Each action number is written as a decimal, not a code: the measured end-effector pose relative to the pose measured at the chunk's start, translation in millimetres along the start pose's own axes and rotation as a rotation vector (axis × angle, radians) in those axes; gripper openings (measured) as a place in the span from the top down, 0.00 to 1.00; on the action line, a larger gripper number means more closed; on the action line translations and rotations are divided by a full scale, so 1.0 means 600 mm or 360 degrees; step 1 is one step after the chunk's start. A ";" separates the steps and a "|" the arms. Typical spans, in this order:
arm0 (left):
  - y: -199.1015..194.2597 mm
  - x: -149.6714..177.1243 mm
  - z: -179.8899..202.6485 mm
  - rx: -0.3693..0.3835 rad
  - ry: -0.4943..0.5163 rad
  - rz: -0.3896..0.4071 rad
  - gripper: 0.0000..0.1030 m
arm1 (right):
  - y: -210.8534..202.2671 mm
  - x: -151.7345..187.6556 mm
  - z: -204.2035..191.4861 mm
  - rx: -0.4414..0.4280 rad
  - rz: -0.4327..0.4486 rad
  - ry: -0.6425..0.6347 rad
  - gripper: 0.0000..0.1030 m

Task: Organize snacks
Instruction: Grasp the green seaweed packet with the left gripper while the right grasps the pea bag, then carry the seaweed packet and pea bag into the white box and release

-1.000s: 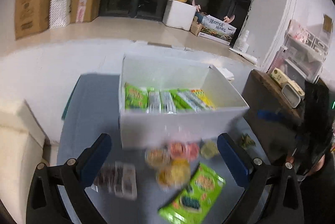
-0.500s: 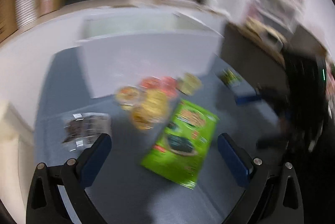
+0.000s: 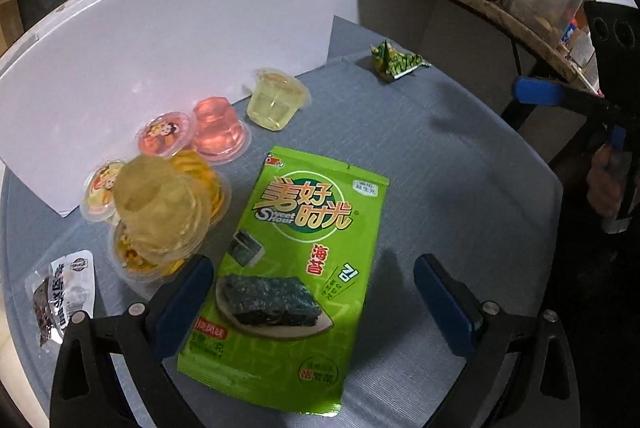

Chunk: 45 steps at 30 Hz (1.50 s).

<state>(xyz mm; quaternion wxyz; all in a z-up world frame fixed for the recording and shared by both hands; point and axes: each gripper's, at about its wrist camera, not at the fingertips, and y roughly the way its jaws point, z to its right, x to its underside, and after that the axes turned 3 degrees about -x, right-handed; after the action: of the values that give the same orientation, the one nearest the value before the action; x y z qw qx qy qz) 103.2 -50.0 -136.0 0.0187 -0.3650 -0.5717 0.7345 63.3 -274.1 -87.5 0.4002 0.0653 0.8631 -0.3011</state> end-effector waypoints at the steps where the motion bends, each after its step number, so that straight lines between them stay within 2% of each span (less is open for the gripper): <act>1: 0.001 0.002 0.003 -0.0006 0.0016 0.0000 0.03 | -0.002 0.001 0.003 0.0005 0.0005 0.0012 0.00; 4: 0.005 0.002 0.008 -0.0046 0.0046 0.0006 0.22 | -0.002 0.001 0.004 0.0008 0.0012 0.0024 0.00; 5: 0.005 0.000 0.007 -0.0045 0.0047 0.0003 0.25 | -0.002 0.001 0.003 0.0010 0.0015 0.0021 0.00; 8: 0.002 -0.001 0.003 0.0001 0.0024 0.0007 0.27 | -0.001 0.002 -0.001 0.0013 0.0012 0.0011 0.00; 17: -0.039 0.011 0.008 -0.0048 -0.0050 0.0097 0.29 | -0.002 0.000 0.000 0.0076 0.0023 0.0001 0.00; 19: -0.057 0.016 0.010 -0.0074 -0.0082 0.0140 0.29 | -0.003 -0.005 0.004 0.0174 0.0024 0.0009 0.00; 21: -0.082 0.028 0.010 -0.0088 -0.0115 0.0183 0.29 | 0.000 -0.014 0.012 0.0338 0.0007 0.0011 0.00; 23: -0.105 0.039 0.012 -0.0098 -0.0142 0.0221 0.29 | 0.011 -0.029 0.025 0.0539 -0.0051 -0.0011 0.00; 31: -0.195 0.109 0.017 -0.0142 -0.0311 0.0386 0.29 | 0.098 -0.092 0.131 0.1078 -0.0329 0.0030 0.00; 34: -0.223 0.141 0.013 -0.0164 -0.0381 0.0419 0.29 | 0.125 -0.103 0.157 0.1169 -0.0357 0.0028 0.00; 40: -0.256 0.191 -0.008 -0.0211 -0.0486 0.0444 0.29 | 0.161 -0.112 0.190 0.1212 -0.0407 0.0111 0.00; 41: -0.258 0.196 -0.013 -0.0221 -0.0500 0.0445 0.29 | 0.165 -0.110 0.192 0.1193 -0.0425 0.0129 0.05; 42: -0.260 0.200 -0.015 -0.0227 -0.0513 0.0446 0.29 | 0.169 -0.109 0.194 0.1173 -0.0445 0.0141 0.22; 44: -0.262 0.204 -0.025 -0.0241 -0.0546 0.0456 0.29 | 0.171 -0.106 0.192 0.1190 -0.0455 0.0127 0.44; 45: -0.260 0.203 -0.026 -0.0244 -0.0554 0.0457 0.29 | 0.170 -0.106 0.193 0.1179 -0.0457 0.0130 0.44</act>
<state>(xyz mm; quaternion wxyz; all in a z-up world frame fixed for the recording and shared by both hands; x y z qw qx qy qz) -38.0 71.1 -66.4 -0.2126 -0.3108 -0.5626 0.7360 217.6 -249.4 -146.7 0.2688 0.0959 0.7117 -0.6419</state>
